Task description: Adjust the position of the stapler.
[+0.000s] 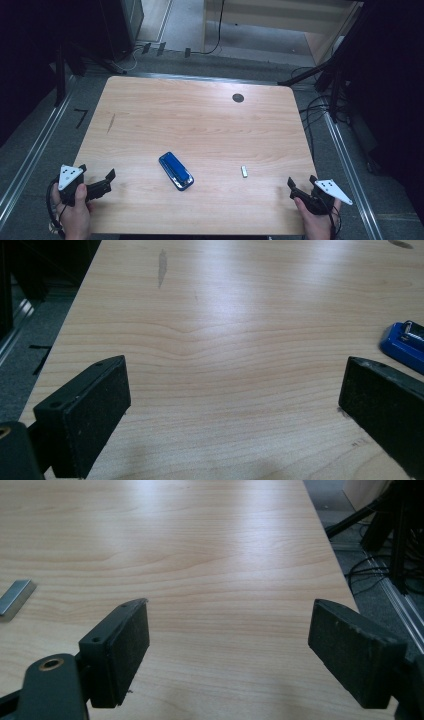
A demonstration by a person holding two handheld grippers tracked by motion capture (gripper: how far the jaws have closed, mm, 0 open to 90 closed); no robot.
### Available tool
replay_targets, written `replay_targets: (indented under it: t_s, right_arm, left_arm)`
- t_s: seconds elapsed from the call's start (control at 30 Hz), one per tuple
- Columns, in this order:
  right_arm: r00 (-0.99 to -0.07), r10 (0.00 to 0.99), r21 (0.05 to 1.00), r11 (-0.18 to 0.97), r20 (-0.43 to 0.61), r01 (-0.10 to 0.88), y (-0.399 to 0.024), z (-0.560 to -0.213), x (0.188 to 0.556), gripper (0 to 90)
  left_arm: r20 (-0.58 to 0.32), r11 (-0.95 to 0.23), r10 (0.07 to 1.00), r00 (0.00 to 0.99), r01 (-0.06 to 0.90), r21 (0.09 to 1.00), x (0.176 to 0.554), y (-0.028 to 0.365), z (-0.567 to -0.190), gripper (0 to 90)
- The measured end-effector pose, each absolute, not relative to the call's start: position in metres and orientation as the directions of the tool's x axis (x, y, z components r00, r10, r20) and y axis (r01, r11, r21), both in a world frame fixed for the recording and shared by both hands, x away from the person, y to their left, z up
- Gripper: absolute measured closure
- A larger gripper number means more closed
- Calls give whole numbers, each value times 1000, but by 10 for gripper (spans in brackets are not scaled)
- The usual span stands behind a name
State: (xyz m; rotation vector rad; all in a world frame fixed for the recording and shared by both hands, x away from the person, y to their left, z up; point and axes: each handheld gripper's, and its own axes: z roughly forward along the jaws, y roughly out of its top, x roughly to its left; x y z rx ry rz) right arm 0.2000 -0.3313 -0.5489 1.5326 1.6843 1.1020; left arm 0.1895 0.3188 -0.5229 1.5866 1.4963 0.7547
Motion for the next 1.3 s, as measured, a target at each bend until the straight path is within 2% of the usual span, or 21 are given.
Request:
replay_targets:
  t_s: [0.1,0.3,0.43,0.53,0.63,0.97,1.03,1.3]
  right_arm:
    - [-164,984,874,13,77,485,-328,-549,199,171]
    - [-137,986,874,-20,98,485,-325,-544,193,199]
    - [-142,986,882,-8,85,471,-322,-536,190,224]
    - [-167,981,885,-9,97,465,-316,-531,189,283]
    - [-195,976,886,1,101,463,-308,-527,189,305]
    - [-290,954,889,71,72,452,-270,-509,199,294]
    - [-332,941,887,95,69,452,-257,-504,198,296]
    - [-397,915,880,136,64,455,-228,-502,201,294]
  left_arm:
    - [-119,45,986,113,511,858,191,320,-523,1]
    - [-147,69,983,109,522,850,192,323,-523,1]
    - [-134,51,984,117,533,844,193,322,-523,1]
    - [-133,53,985,112,533,845,193,322,-523,1]
    - [-128,52,986,107,534,844,194,321,-524,1]
    - [-102,25,988,117,529,848,192,318,-523,1]
    - [-97,21,989,115,530,848,192,317,-523,1]
    - [-83,11,990,111,534,846,193,316,-523,1]
